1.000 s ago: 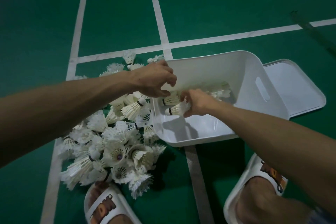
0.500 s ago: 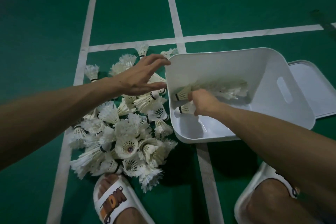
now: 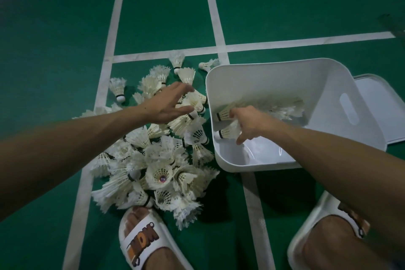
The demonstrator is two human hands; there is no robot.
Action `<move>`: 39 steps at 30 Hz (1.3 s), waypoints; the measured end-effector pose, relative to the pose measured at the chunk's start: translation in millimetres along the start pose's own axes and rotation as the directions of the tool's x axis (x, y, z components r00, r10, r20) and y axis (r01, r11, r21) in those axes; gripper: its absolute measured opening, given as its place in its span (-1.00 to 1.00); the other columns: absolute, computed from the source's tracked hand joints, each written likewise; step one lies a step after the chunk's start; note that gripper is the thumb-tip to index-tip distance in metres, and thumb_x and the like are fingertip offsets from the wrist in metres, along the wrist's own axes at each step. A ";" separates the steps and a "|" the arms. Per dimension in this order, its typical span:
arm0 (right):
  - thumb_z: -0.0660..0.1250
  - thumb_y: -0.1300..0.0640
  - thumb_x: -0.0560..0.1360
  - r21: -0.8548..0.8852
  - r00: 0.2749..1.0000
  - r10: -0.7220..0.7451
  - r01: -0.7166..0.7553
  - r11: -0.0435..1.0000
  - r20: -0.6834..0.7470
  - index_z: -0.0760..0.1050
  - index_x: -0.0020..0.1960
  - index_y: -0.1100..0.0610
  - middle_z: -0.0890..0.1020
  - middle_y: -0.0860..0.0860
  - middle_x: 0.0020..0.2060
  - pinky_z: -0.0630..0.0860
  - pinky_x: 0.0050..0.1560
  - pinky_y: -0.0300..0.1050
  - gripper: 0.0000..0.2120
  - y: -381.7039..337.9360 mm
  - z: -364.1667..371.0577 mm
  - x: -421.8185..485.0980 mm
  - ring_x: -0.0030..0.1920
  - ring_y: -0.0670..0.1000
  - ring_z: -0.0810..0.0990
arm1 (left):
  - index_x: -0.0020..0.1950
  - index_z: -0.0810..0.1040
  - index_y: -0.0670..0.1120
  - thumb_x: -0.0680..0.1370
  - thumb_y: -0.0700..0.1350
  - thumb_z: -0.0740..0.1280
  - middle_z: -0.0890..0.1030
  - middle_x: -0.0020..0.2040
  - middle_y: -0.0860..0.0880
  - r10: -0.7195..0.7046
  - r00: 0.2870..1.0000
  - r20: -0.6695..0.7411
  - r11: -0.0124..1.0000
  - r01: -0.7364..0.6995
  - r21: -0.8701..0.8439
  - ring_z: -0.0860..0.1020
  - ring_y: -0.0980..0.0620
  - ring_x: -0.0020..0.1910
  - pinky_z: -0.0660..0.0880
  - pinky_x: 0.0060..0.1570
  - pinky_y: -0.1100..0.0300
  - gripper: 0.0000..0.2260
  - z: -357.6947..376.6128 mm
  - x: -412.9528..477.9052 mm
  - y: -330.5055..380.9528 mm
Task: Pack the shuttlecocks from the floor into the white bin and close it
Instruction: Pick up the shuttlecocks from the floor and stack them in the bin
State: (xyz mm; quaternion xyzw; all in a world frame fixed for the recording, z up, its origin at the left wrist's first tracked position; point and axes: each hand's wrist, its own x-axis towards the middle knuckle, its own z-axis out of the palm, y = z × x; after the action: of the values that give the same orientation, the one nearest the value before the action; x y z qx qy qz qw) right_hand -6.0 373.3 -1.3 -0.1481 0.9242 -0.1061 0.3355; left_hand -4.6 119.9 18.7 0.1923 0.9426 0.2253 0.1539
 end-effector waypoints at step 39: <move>0.29 0.38 0.44 0.216 0.964 0.058 -0.001 0.976 -0.261 0.28 0.45 0.09 0.40 0.14 0.34 0.41 0.30 0.06 -0.38 -142.6 72.1 -12.4 0.30 0.19 0.42 | 0.15 0.42 -0.13 0.34 -0.06 0.28 0.52 0.01 -0.07 -0.069 0.899 0.433 0.985 0.131 -0.116 0.49 -0.07 0.00 0.45 -0.04 0.14 -0.60 12.4 -101.1 -26.2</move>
State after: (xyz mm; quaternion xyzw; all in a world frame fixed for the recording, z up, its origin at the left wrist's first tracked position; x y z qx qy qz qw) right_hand 79.0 237.4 -6.1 -0.0818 0.9462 -0.2187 0.2240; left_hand 81.3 59.2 16.1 0.1767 0.8763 0.2359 0.3811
